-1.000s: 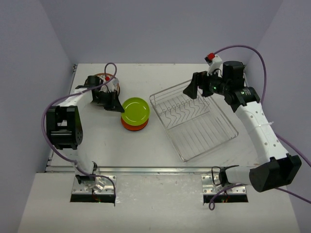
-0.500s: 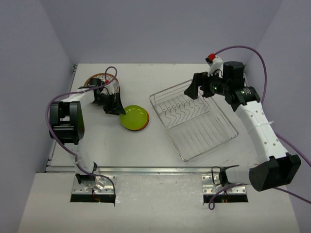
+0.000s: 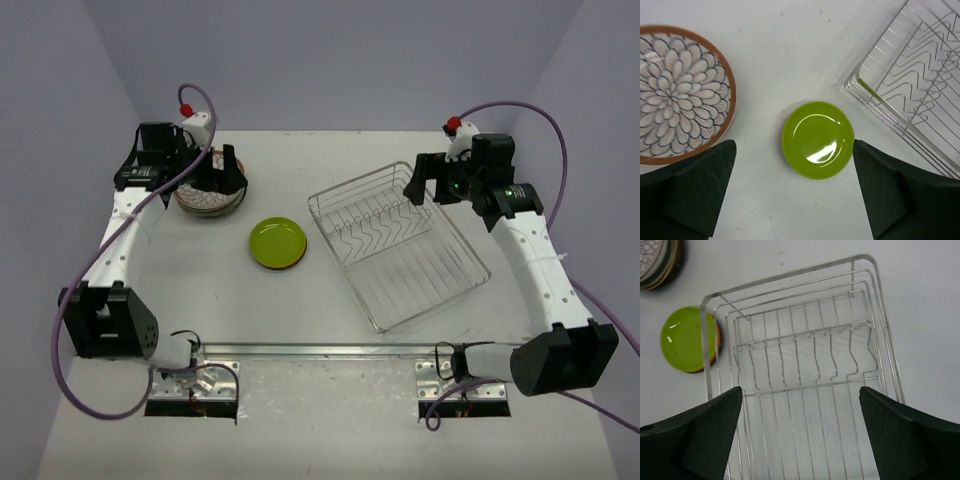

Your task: Unload the plates from the dish rack

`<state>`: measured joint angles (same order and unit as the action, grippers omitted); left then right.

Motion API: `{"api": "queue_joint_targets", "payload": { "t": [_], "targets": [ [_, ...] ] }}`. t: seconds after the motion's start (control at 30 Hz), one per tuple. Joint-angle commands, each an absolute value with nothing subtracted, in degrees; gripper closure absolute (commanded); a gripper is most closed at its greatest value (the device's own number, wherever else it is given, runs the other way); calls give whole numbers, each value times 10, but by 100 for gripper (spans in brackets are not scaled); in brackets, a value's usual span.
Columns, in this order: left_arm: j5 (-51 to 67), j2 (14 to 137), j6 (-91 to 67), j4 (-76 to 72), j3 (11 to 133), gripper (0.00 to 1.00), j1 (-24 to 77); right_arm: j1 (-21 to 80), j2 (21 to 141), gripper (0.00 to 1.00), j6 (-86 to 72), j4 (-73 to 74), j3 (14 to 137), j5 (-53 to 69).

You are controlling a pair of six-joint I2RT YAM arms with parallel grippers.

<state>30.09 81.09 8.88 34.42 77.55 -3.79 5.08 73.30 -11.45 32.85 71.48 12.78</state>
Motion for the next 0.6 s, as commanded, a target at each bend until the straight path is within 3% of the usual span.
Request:
{"api": "queue_joint_targets", "payload": {
  "t": [0.0, 0.27, 0.57],
  "targets": [
    [226, 753, 114, 316, 733, 0, -41, 5, 700, 1, -91, 333, 668, 54],
    [127, 641, 126, 225, 602, 0, -41, -27, 637, 1, -70, 311, 566, 8],
    [115, 611, 126, 206, 589, 0, -41, -33, 613, 1, -76, 303, 553, 14]
  ]
}}
